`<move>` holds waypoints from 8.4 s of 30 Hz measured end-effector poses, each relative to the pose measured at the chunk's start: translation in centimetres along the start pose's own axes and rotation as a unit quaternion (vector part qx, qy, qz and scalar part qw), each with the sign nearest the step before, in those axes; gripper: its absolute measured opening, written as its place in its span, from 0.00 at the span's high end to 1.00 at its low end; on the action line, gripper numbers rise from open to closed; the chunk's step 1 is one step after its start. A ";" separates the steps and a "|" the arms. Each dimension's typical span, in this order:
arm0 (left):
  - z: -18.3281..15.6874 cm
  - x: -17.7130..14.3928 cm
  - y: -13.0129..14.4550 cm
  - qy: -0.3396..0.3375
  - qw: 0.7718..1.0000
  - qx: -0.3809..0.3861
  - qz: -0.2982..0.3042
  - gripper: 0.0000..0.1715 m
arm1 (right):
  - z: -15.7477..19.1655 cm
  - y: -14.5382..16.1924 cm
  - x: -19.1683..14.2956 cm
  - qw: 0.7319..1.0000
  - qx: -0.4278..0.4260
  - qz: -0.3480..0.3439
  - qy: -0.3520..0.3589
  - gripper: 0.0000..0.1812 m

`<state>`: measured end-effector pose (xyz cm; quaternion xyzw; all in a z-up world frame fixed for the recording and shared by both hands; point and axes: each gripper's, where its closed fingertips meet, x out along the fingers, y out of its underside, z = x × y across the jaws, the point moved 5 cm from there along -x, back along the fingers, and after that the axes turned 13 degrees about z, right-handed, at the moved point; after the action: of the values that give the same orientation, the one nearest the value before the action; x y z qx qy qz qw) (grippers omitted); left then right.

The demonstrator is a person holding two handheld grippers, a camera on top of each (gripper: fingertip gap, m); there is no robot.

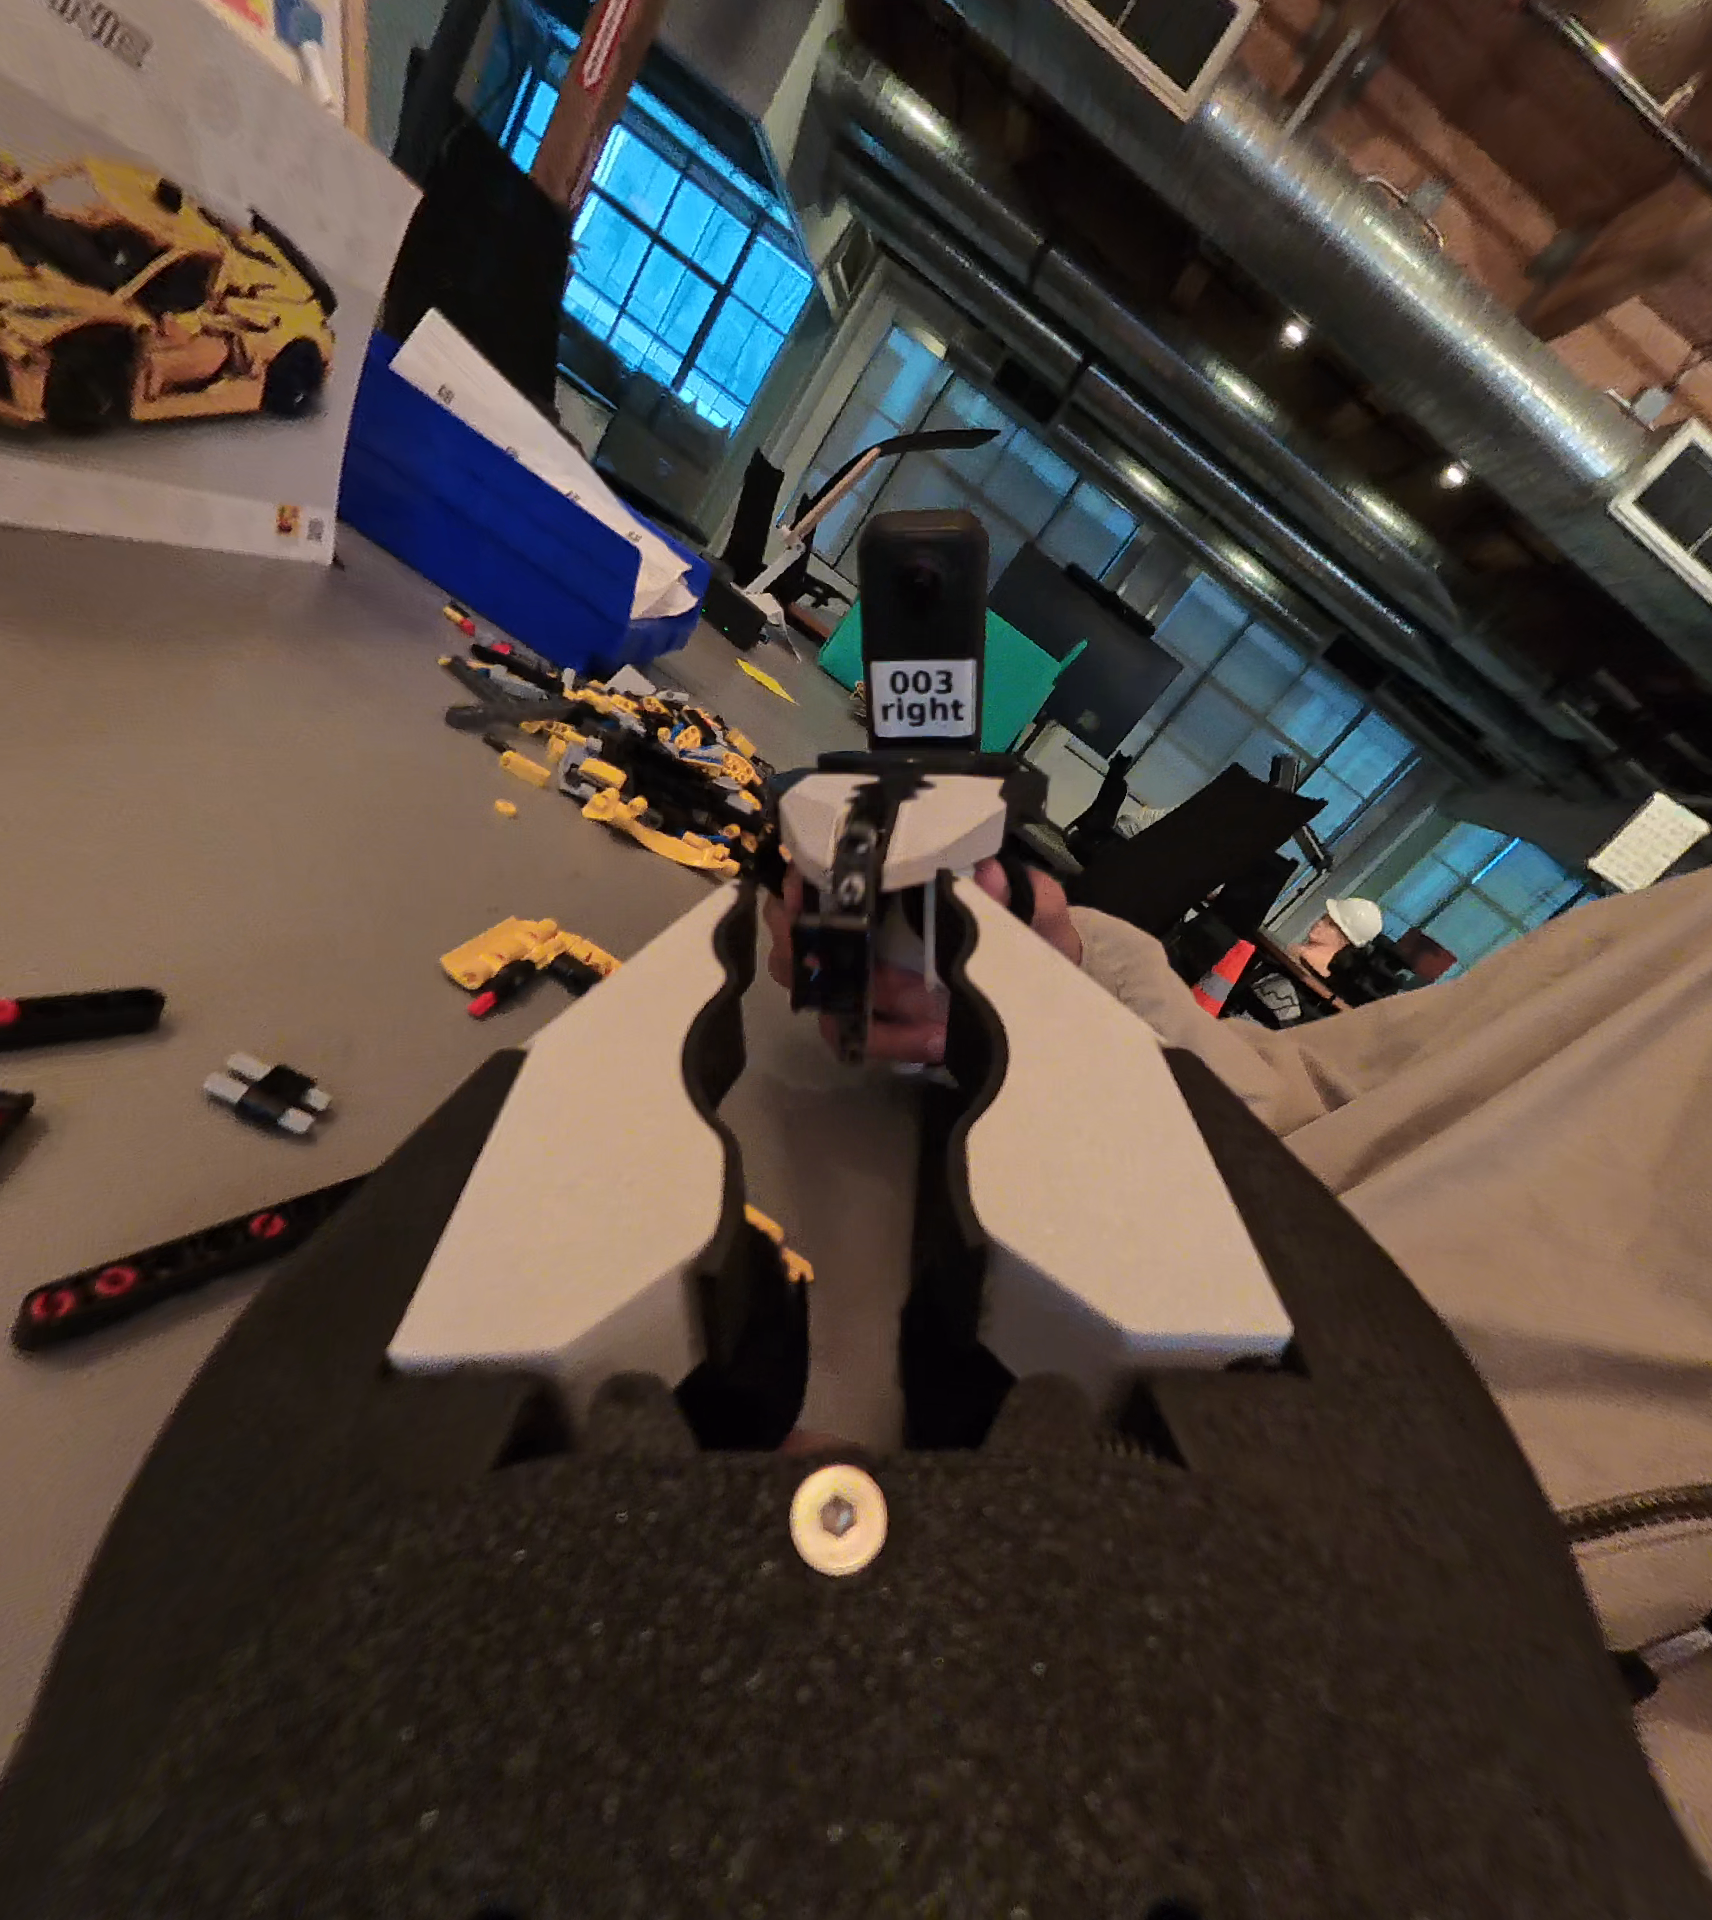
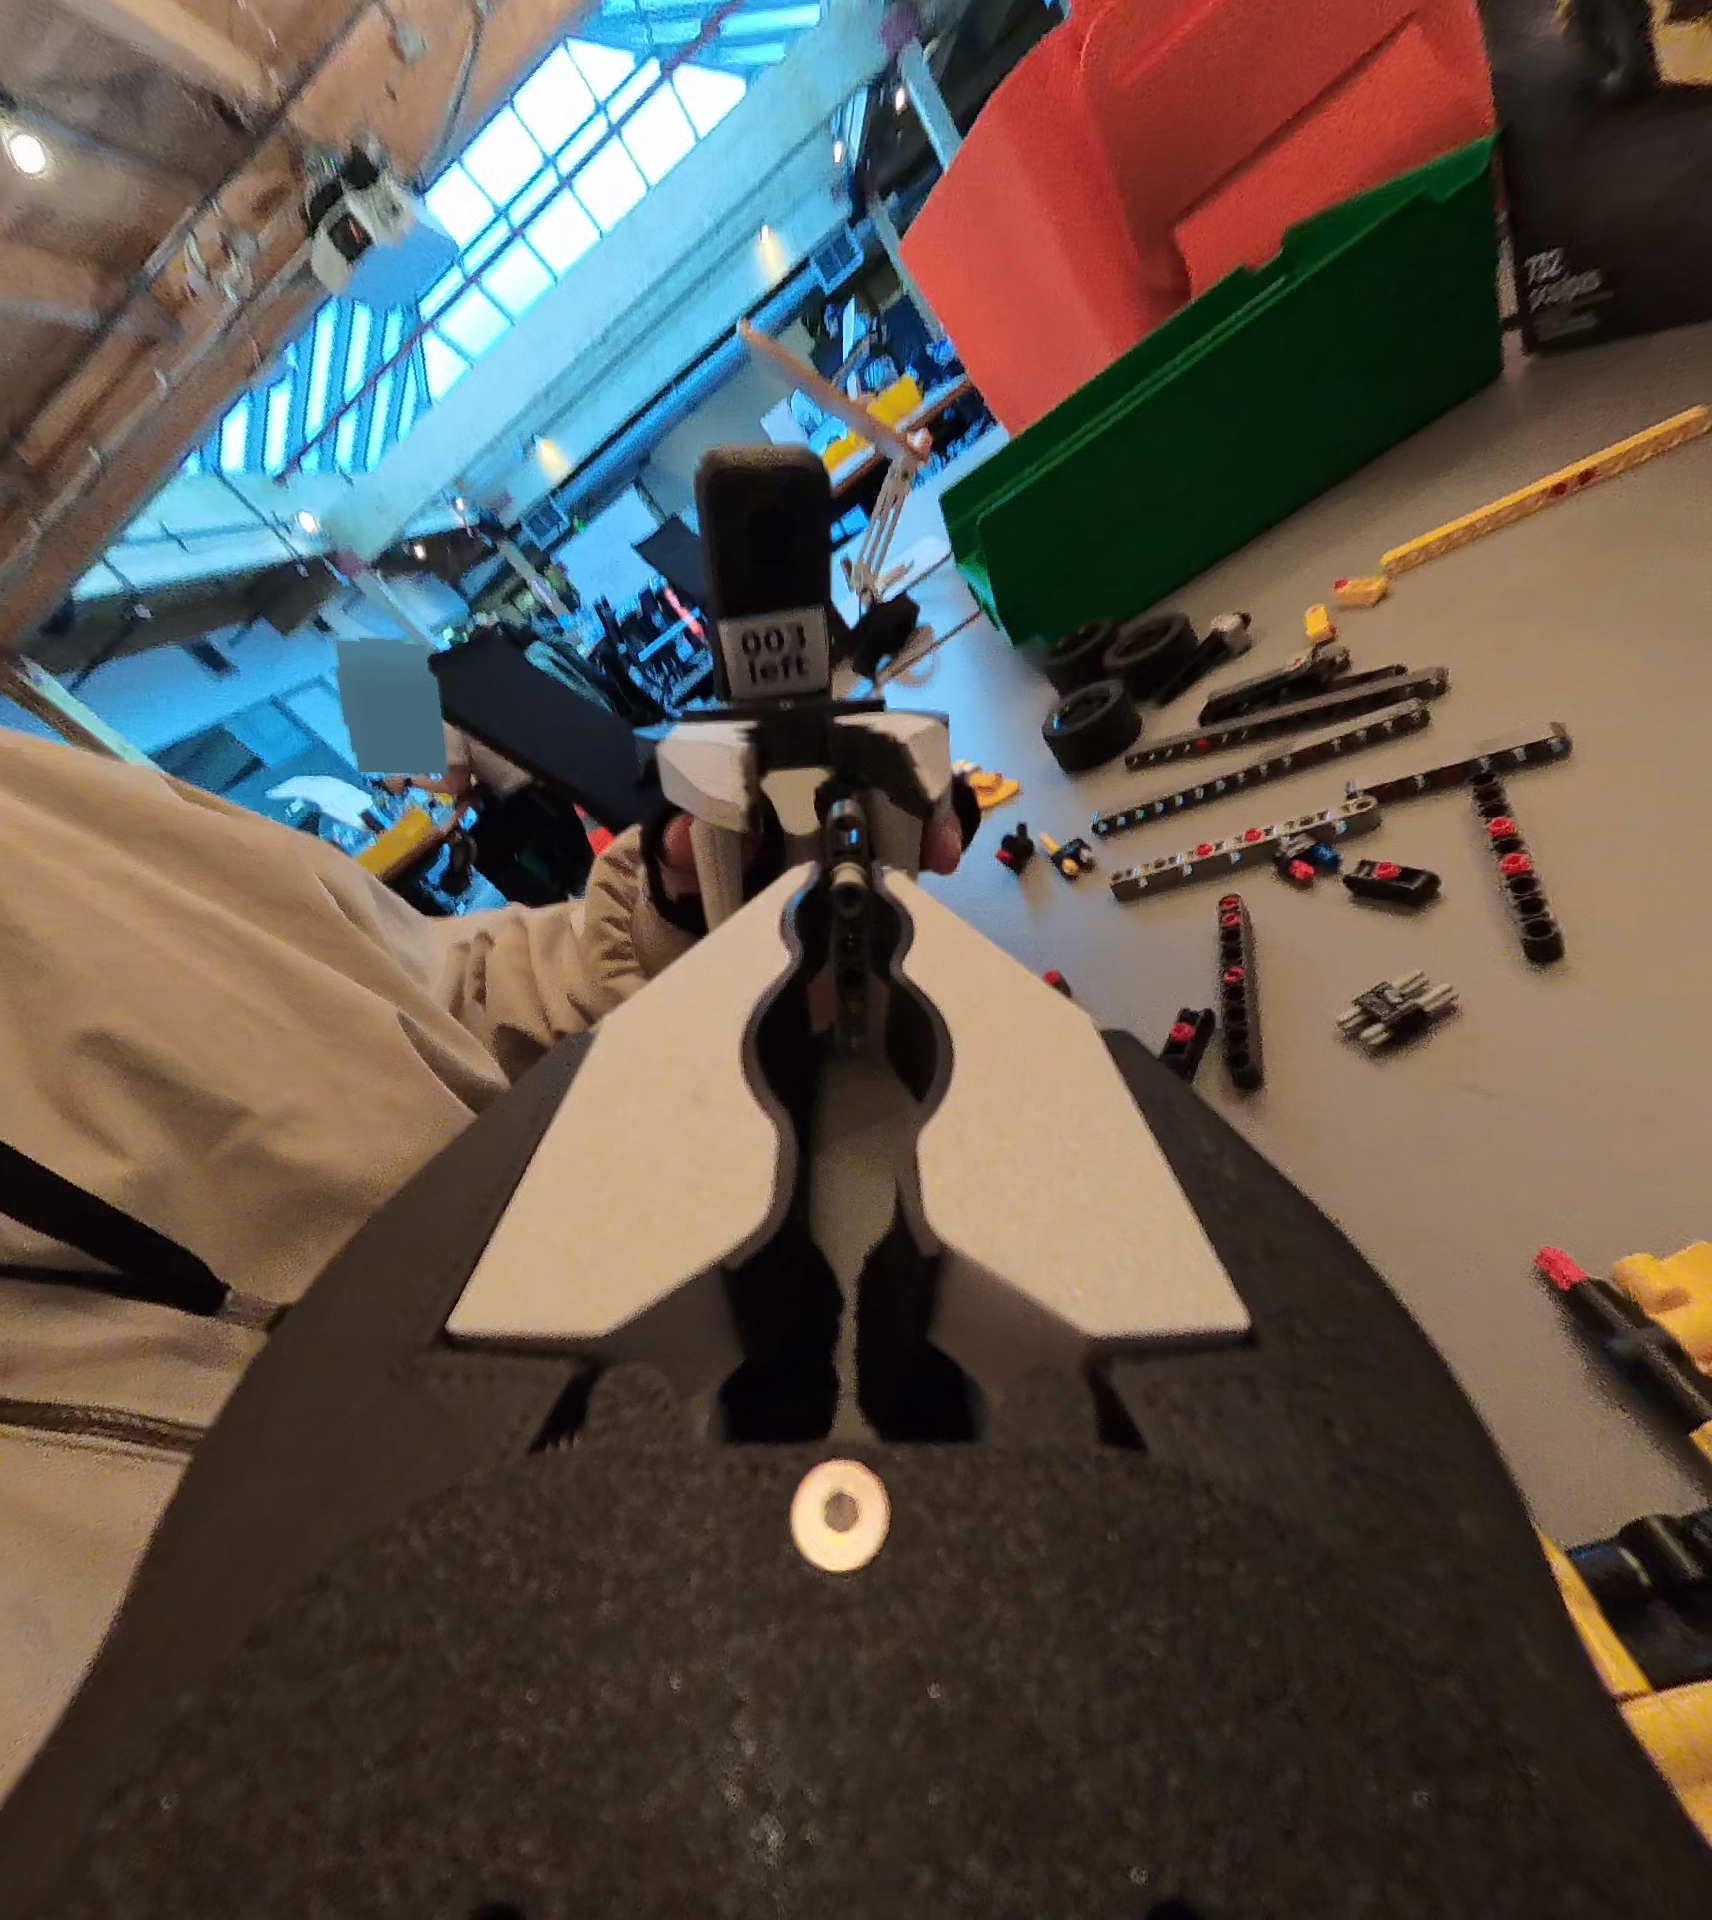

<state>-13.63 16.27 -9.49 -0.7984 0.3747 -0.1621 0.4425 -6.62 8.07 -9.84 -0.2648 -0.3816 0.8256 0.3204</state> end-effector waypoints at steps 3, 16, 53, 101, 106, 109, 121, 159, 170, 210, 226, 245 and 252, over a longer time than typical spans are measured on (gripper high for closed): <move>-0.9 0.7 0.6 0.012 0.999 0.032 0.030 0.87 | 0.7 0.4 0.7 1.000 -0.022 0.021 -0.007 0.97; -1.1 0.5 0.7 0.029 0.999 0.031 0.032 0.96 | 1.2 0.2 0.6 0.997 0.016 -0.004 -0.079 0.92; 1.4 -0.5 -0.7 0.035 0.994 -0.088 -0.045 0.96 | -6.9 0.4 -20.3 0.881 -0.043 0.048 0.469 0.83; -2.7 1.6 1.6 0.041 0.992 0.080 0.086 0.90 | 2.1 1.3 0.1 0.991 -0.042 0.049 -0.115 0.96; -3.3 1.9 1.9 0.034 0.988 0.112 0.098 0.90 | 2.5 1.6 -0.3 0.989 -0.066 0.072 -0.115 0.97; -3.6 2.0 2.1 0.020 0.985 0.138 0.106 0.90 | 2.7 1.8 -0.6 0.987 -0.083 0.084 -0.110 0.97; -3.0 1.9 2.0 0.066 0.990 0.075 0.097 0.90 | 2.7 1.1 -0.3 0.989 -0.047 0.031 -0.134 0.92; -1.6 2.2 2.3 -0.258 0.889 0.358 0.125 0.90 | -0.6 1.4 -0.8 0.997 0.038 0.002 -0.061 0.95; -0.4 3.3 4.1 -0.399 0.710 0.539 0.214 0.90 | -0.2 1.0 -0.9 0.975 -0.166 0.053 0.138 0.85; -1.8 1.8 1.0 -0.002 0.998 0.038 0.045 0.91 | 1.5 0.7 -0.4 0.997 -0.041 0.009 -0.060 0.96; -1.3 1.8 1.8 -0.017 0.993 0.063 0.095 0.91 | 0.7 1.5 -0.4 0.996 -0.012 0.049 -0.071 0.96; 1.2 -0.9 0.3 -0.012 1.000 -0.018 0.023 0.91 | -8.9 3.5 -26.2 0.799 0.012 0.175 0.575 0.96; -0.4 -0.5 0.1 0.026 1.000 0.000 0.012 0.91 | -9.7 5.0 -27.0 0.861 0.055 0.110 0.494 0.96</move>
<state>-14.20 16.40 -9.31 -0.7898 0.3954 -0.1775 0.4341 16.06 -9.77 -14.16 -0.6603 -0.0960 0.6360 0.3877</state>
